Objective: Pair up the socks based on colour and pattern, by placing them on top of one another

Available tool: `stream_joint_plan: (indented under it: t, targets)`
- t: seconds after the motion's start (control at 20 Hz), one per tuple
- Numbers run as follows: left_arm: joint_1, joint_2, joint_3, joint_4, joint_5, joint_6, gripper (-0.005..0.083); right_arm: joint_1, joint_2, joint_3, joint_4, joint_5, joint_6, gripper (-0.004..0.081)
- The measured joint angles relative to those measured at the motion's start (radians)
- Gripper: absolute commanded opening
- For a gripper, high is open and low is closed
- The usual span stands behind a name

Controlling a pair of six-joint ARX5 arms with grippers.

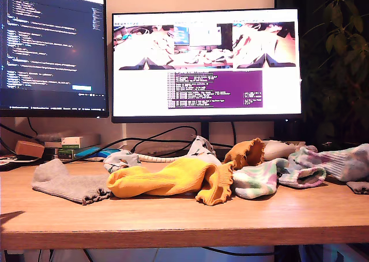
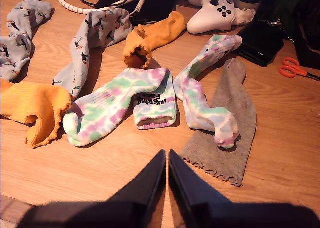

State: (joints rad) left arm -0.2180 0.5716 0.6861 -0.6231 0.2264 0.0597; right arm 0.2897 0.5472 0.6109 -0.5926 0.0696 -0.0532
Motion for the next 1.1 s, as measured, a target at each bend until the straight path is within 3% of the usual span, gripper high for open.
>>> stream_joint_plan:
  t: [0.3, 0.6, 0.85, 0.95, 1.1]
  targets:
    - [0.000, -0.066, -0.001, -0.003, 0.026, -0.004, -0.0019, 0.000, 0.000, 0.000, 0.000, -0.042, 0.027, -0.0011]
    - [0.000, 0.013, 0.000, 0.023, -0.020, -0.011, -0.0019, 0.000, 0.000, 0.000, 0.002, -0.064, 0.027, -0.0010]
    - [0.000, 0.356, 0.000, 0.140, -0.026, -0.056, -0.0019, 0.002, 0.025, 0.000, 0.038, -0.256, 0.026, -0.0011]
    - [0.000, 0.446, 0.000, 0.216, -0.026, -0.057, -0.0019, 0.022, 0.080, 0.000, 0.077, -0.348, 0.027, -0.0010]
    - [0.003, 0.531, 0.000, 0.323, -0.026, -0.057, -0.0019, 0.074, 0.198, 0.000, 0.146, -0.418, 0.027, -0.0010]
